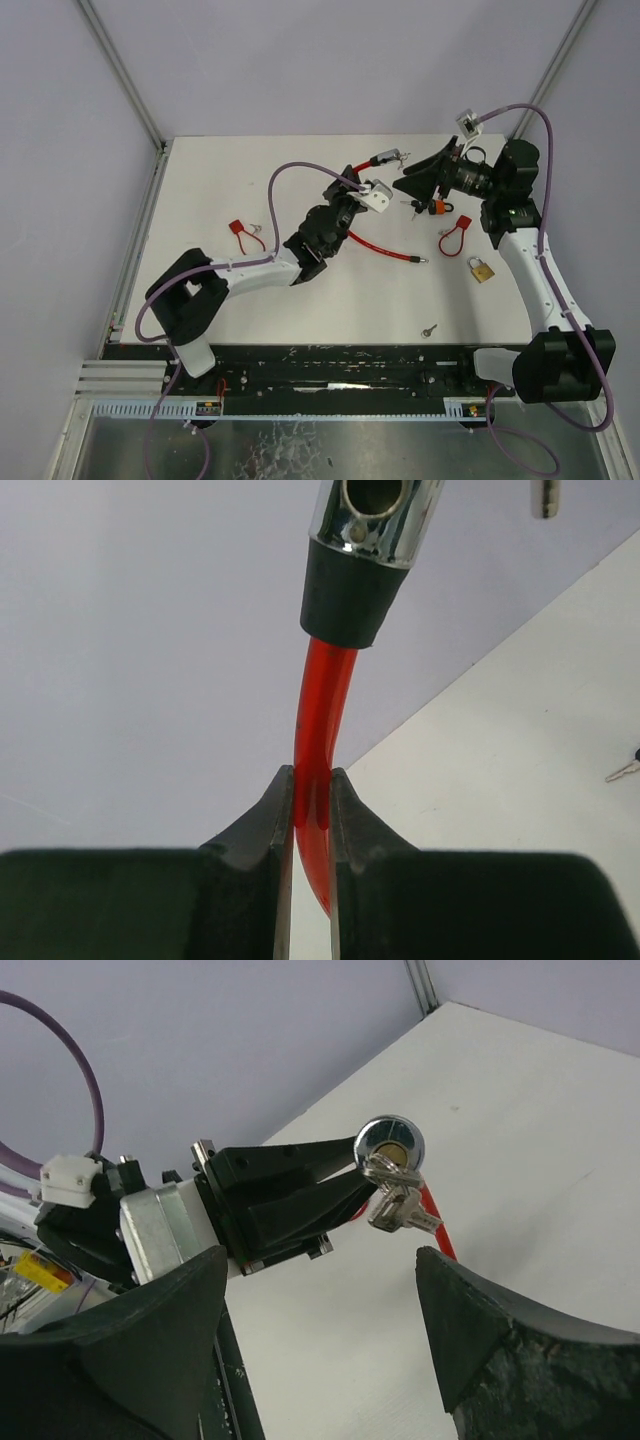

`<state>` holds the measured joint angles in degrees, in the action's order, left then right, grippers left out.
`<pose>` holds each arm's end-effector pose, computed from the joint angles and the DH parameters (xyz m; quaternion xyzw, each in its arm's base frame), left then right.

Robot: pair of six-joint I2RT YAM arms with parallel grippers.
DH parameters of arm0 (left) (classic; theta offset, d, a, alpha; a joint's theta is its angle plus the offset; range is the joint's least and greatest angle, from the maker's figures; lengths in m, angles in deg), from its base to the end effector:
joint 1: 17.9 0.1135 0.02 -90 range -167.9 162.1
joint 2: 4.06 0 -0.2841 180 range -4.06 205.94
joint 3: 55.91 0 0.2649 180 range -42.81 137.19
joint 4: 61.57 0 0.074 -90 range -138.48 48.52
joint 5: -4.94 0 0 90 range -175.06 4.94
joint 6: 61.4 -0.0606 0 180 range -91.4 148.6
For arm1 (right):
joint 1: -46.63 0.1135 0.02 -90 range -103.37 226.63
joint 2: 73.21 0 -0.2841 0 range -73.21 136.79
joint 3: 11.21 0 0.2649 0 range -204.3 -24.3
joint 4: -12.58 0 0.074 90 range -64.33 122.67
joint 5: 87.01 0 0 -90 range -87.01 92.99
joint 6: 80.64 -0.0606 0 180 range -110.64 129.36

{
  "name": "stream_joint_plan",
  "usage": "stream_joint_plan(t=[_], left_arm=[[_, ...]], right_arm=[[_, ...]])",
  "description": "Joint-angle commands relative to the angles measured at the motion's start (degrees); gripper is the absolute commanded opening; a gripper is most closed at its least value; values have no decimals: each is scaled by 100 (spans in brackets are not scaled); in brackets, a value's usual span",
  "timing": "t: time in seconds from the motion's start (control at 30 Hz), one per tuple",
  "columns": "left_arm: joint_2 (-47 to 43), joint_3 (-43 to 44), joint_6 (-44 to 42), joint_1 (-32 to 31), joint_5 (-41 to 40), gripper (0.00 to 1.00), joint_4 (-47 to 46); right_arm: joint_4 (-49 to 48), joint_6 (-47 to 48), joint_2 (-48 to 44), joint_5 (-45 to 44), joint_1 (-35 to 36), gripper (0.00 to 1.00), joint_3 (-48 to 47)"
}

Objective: Lock with the key

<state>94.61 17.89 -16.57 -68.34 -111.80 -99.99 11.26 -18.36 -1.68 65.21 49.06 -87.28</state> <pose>0.2934 -0.3124 0.3130 0.3240 0.5389 0.1078 0.7701 0.2932 0.0661 0.4144 -0.2487 0.6437 0.4996 0.5237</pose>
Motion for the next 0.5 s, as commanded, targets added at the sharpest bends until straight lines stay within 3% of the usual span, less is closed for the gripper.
stream_joint_plan(t=[0.0,0.07,0.17,0.37,0.47], left_arm=[[57,258,-330,-64,-411,0,-1000],[107,302,-309,-71,-435,0,-1002],[221,384,-325,-125,-542,0,-1078],[474,576,-448,-267,-712,0,-1221],[645,704,-560,-329,-830,0,-1345]], right_arm=[[167,-46,-249,-204,-139,81,-332],[-236,-565,-257,-109,-172,77,-160],[-1905,-1945,-199,-189,-167,58,493],[-3699,-3213,-146,-562,-165,54,1192],[-4046,-3620,-194,-926,-165,55,1390]])
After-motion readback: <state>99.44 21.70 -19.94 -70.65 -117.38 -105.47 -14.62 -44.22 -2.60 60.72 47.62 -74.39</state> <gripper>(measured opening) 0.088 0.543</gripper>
